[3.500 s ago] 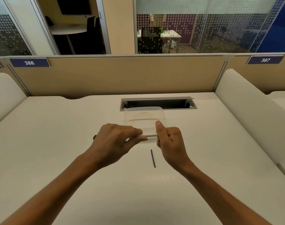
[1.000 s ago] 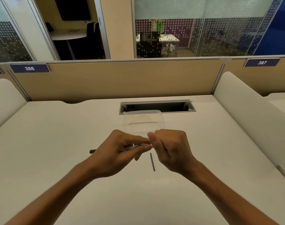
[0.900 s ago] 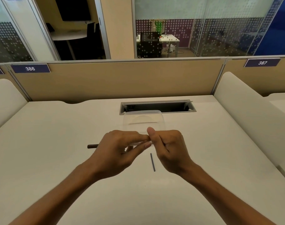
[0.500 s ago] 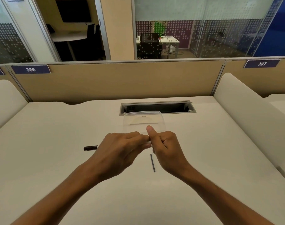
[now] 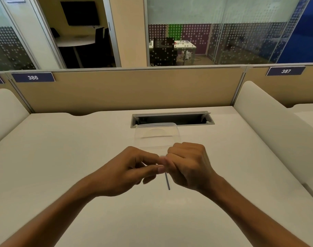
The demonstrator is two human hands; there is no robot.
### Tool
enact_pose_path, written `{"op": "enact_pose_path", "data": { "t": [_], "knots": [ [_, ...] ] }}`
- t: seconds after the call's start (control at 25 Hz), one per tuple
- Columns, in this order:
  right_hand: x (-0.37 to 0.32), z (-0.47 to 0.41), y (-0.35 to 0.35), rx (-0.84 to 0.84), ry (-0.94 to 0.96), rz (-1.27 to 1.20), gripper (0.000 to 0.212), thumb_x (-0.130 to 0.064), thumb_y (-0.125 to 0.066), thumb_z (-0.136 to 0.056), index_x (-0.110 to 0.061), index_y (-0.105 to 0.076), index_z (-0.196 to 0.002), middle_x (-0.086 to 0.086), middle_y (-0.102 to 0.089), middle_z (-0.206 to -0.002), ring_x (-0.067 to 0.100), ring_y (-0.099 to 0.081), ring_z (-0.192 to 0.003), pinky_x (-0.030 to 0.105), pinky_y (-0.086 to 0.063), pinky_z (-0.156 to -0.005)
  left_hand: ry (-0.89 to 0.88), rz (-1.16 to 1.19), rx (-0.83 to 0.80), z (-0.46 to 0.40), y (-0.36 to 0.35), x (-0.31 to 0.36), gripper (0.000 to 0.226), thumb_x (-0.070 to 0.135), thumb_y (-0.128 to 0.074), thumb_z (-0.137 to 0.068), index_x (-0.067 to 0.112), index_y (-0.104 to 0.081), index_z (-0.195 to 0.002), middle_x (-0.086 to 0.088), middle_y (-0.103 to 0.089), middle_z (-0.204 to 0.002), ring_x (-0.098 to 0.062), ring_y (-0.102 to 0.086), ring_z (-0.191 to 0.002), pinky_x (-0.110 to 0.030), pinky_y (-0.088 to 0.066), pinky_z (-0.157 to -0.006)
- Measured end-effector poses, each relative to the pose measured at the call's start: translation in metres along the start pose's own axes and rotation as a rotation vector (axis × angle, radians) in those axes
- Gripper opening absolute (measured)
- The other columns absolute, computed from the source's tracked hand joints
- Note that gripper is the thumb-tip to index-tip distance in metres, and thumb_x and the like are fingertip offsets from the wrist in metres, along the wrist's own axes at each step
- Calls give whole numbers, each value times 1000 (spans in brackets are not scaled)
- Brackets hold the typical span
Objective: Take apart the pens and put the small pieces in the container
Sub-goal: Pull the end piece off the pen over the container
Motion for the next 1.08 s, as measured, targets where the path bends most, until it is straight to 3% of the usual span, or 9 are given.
{"op": "enact_pose_path", "data": {
  "t": [0.12, 0.24, 0.36, 0.52, 0.68, 0.8, 0.88, 1.0, 1.08],
  "knots": [
    [4, 6, -9, -32, -339, -168, 57, -34, -39, -102, -9, -54, -53, -1, -48, -46, 10, -41, -40, 20, -33, -42, -149, -423, 181, 1, -1, 4, 16, 25, -60, -91, 35, -72, -96, 28, -58, -67, 2, -50, -56, -8, -36, -58],
    [2, 17, -23, -31, -781, -478, 60, -36, -43, -100, -7, -48, -48, 3, -44, -42, 19, -41, -40, 36, -38, -43, -197, -833, 237, 2, -4, 4, 19, 28, -66, -85, 19, -75, -100, 9, -71, -72, -7, -55, -51, -12, -34, -54],
    [-1, 22, -34, -32, -1078, -678, 55, -42, -43, -94, -12, -45, -49, -5, -43, -41, 11, -43, -38, 24, -42, -44, -222, -991, 229, 2, -7, 0, 22, 27, -71, -81, 15, -75, -99, 0, -69, -66, -20, -60, -45, -18, -40, -45],
    [-1, 22, -37, -52, -1213, -705, 55, -39, -44, -97, -12, -42, -50, -7, -40, -40, 4, -40, -37, 13, -38, -42, -249, -1074, 257, 2, -9, -1, 26, 23, -81, -73, 14, -75, -97, -1, -66, -61, -18, -56, -42, -19, -31, -47],
    [-2, 18, -33, 29, -1128, -668, 55, -39, -44, -95, -17, -42, -45, -10, -39, -38, 5, -39, -38, 18, -35, -43, -275, -1035, 283, 1, -8, 1, 25, 23, -78, -76, 14, -75, -99, -1, -68, -62, -19, -57, -43, -18, -37, -47],
    [-3, 14, -29, 110, -972, -683, 60, -40, -43, -94, -4, -43, -46, -8, -37, -41, 8, -36, -40, 27, -31, -44, -235, -815, 315, 1, -4, 6, 21, 28, -68, -86, 16, -74, -103, 2, -73, -68, -12, -60, -48, -20, -45, -46],
    [-3, 12, -26, 133, -872, -647, 62, -37, -45, -99, -6, -42, -46, -10, -37, -40, 7, -36, -39, 22, -30, -43, -164, -612, 312, -1, 0, 8, 23, 33, -61, -89, 20, -75, -103, 8, -70, -66, -1, -55, -50, -13, -41, -52],
    [-5, 3, -12, 112, -496, -460, 50, -26, -43, -101, -23, -48, -51, -17, -43, -42, 4, -42, -40, 9, -30, -47, 9, -110, 99, -3, 8, 6, 24, 34, -58, -92, 21, -75, -100, 5, -64, -60, -13, -52, -44, -18, -41, -46],
    [-9, -1, -3, 78, -162, -216, 57, -27, -38, -103, -13, -56, -50, -3, -49, -43, 6, -40, -41, 16, -31, -47, 83, 97, -92, -2, 12, 5, 23, 25, -57, -93, 12, -75, -100, 2, -65, -63, -13, -55, -45, -19, -41, -43]
  ]
}}
Point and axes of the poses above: each hand's wrist, its own z-axis away from the middle knuckle, its own y-axis out of the back of the hand, x = y × z, the point moved 3 cm from there along -z, towards the middle knuckle
